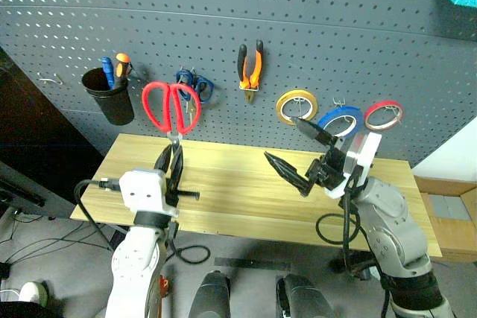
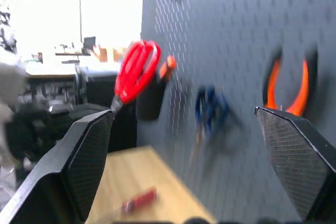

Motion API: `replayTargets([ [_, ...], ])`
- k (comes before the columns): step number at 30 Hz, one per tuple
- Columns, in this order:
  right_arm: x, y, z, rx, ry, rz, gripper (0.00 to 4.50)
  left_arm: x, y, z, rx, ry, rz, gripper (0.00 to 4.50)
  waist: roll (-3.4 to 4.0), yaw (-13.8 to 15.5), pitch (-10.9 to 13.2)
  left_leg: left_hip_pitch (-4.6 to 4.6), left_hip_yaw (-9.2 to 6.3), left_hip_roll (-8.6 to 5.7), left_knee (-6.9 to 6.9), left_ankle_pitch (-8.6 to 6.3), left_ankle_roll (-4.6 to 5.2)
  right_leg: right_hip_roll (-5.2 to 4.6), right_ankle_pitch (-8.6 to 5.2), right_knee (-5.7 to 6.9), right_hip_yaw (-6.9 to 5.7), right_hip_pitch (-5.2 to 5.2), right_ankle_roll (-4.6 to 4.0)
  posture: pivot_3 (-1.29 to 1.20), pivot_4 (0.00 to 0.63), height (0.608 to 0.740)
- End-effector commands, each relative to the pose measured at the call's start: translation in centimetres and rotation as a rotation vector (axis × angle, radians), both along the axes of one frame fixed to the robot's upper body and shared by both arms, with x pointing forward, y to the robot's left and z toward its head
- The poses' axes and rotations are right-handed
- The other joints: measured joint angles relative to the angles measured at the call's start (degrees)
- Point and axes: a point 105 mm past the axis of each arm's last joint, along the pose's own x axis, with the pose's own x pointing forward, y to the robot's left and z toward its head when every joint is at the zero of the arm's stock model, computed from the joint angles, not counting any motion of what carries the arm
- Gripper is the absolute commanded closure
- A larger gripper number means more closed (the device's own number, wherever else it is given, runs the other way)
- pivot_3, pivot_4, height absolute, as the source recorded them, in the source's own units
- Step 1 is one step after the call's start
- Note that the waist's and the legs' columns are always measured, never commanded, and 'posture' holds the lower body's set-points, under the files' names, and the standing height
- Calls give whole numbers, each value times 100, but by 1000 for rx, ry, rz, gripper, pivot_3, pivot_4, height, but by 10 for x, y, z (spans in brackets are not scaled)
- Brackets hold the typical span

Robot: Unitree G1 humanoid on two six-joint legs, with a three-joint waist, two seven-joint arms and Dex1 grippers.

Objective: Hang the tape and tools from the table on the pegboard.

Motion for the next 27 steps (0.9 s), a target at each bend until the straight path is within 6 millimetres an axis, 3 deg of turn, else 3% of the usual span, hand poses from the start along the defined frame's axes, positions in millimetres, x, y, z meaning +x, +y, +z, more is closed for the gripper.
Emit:
replayTargets([
  [1,3,1,7,3,-36,-5,0,8,5,7,13,-32,12,4251,-18,22,-38,29,2,-1,-7,-1,0,-2,-2,-7,1,27,-1,250,67,740],
  [5,15,4,11,5,-41,-32,0,31,10,10,4,-18,14,4251,-21,71,-105,44,5,-1,-6,0,1,-1,-1,5,3,36,-1,250,61,740],
  [10,16,4,10,3,-40,-44,0,47,11,12,17,14,-12,4251,-19,112,-163,44,4,-1,-10,0,1,-1,10,8,4,36,-24,241,60,740],
  [27,14,4,9,12,-13,-70,0,75,10,-16,-2,234,-82,4251,-17,104,-166,46,4,-2,-7,0,2,-1,14,16,4,36,-30,210,74,740],
])
